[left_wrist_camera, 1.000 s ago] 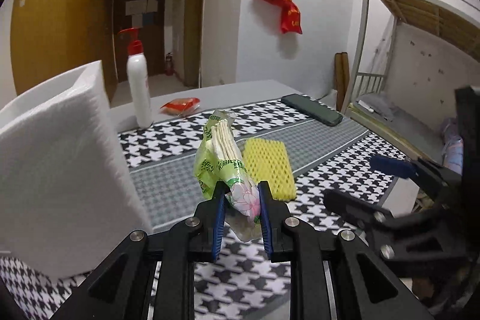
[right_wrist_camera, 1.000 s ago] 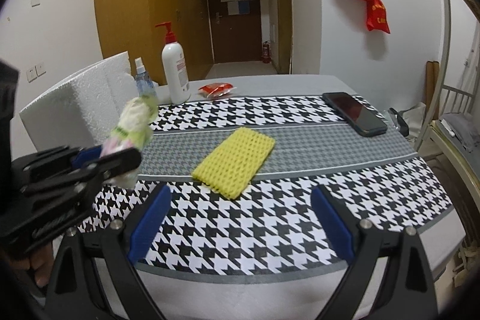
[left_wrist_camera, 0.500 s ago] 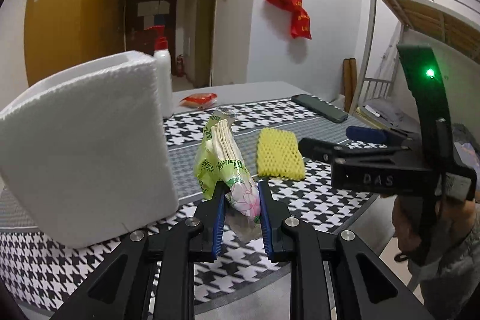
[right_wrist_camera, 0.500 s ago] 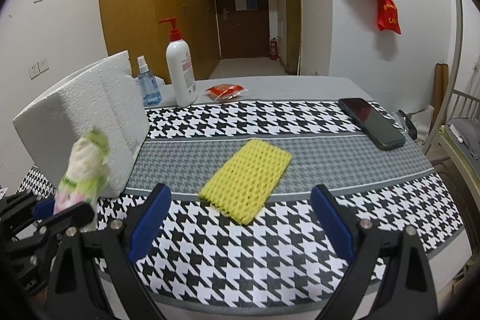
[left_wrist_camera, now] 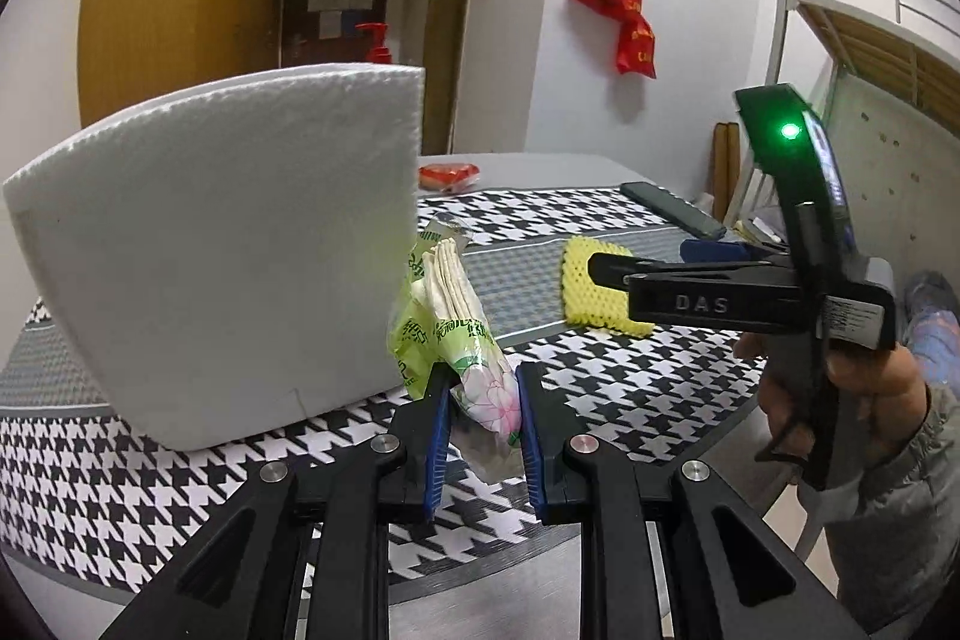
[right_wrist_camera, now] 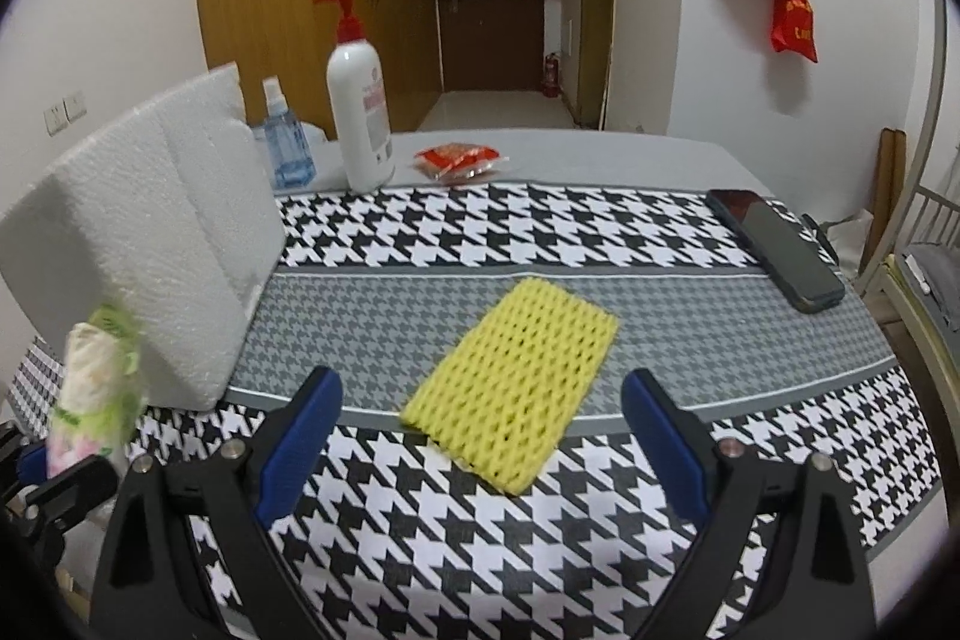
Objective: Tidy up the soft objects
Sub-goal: 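Close the right gripper on the yellow mesh sleeve while the left holds the packet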
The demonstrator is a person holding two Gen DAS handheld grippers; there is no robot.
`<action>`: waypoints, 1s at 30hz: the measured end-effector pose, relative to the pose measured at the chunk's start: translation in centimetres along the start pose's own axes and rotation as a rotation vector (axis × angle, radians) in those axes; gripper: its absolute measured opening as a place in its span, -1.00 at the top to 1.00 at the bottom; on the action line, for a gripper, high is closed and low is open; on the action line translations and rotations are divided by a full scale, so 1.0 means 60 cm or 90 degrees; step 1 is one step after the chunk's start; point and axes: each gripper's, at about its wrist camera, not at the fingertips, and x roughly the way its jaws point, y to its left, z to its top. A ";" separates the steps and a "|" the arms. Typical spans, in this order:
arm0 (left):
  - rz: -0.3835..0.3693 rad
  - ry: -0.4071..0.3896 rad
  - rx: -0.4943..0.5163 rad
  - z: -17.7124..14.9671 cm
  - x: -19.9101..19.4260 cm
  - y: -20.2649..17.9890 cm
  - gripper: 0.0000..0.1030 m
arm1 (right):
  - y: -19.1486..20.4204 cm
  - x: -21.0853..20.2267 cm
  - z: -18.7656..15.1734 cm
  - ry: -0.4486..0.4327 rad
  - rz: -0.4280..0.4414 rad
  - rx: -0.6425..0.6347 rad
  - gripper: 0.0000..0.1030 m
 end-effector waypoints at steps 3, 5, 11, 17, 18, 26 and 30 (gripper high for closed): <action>0.002 0.003 -0.003 -0.006 -0.002 0.007 0.57 | 0.001 0.020 0.003 0.026 0.000 0.001 -0.87; 0.003 0.004 -0.006 -0.009 -0.004 0.011 0.57 | 0.001 0.029 0.004 0.039 -0.007 0.000 -0.87; 0.000 0.003 -0.009 -0.017 -0.015 0.026 0.57 | -0.003 0.053 0.007 0.067 -0.019 0.010 -0.78; -0.004 0.002 -0.012 -0.018 -0.018 0.036 0.57 | -0.005 0.079 0.002 0.101 -0.029 0.014 -0.57; -0.004 0.002 -0.013 -0.018 -0.018 0.038 0.57 | -0.006 0.083 0.001 0.106 -0.028 0.017 -0.55; -0.007 0.003 -0.015 -0.015 -0.022 0.039 0.57 | -0.008 0.084 0.000 0.104 -0.033 0.016 -0.29; -0.007 0.003 -0.017 -0.018 -0.025 0.040 0.57 | -0.013 0.078 -0.002 0.101 -0.025 0.029 0.03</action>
